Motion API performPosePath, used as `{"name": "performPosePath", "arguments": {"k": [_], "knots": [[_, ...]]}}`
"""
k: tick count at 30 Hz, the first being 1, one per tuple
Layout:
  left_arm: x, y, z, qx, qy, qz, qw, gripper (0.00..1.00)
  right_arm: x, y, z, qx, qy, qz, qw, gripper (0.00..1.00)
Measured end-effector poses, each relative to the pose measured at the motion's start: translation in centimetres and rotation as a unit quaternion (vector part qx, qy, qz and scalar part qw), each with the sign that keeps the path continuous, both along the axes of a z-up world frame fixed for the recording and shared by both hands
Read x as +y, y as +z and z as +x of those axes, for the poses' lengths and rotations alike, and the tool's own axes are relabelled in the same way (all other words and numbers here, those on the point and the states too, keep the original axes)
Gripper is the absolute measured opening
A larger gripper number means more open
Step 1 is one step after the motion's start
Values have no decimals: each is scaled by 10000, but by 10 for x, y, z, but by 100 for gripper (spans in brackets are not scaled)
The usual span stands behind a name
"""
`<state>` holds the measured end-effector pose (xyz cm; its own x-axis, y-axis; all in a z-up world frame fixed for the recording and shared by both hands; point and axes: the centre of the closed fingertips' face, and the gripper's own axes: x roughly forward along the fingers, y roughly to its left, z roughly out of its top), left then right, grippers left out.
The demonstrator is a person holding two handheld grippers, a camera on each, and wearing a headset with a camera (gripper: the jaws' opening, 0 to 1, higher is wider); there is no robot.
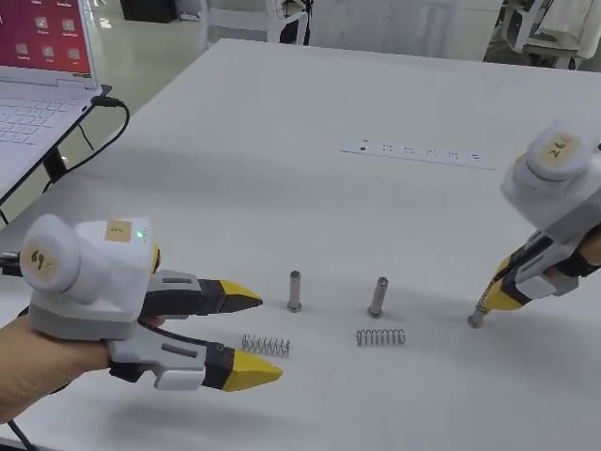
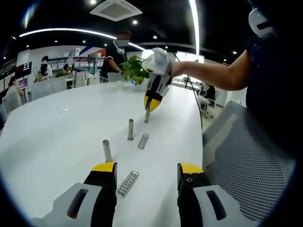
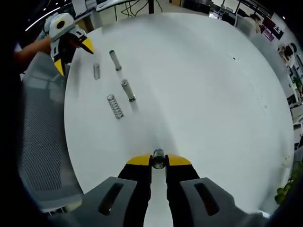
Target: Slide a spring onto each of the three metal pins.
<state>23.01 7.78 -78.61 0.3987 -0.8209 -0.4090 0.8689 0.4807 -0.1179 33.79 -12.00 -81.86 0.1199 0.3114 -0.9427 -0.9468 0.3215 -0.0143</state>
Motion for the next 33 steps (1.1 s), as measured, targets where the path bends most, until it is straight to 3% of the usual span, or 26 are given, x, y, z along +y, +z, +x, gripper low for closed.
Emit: {"name": "performPosePath", "arguments": {"k": [18,33], "knots": [[0,-1,0,18,2,-8,10000,45,-2,-18,-7,186,-76,-98,9998,9],[1,0,-1,12,-3,-9,10000,44,-1,-18,-8,170,-23,-90,9998,9]]}}
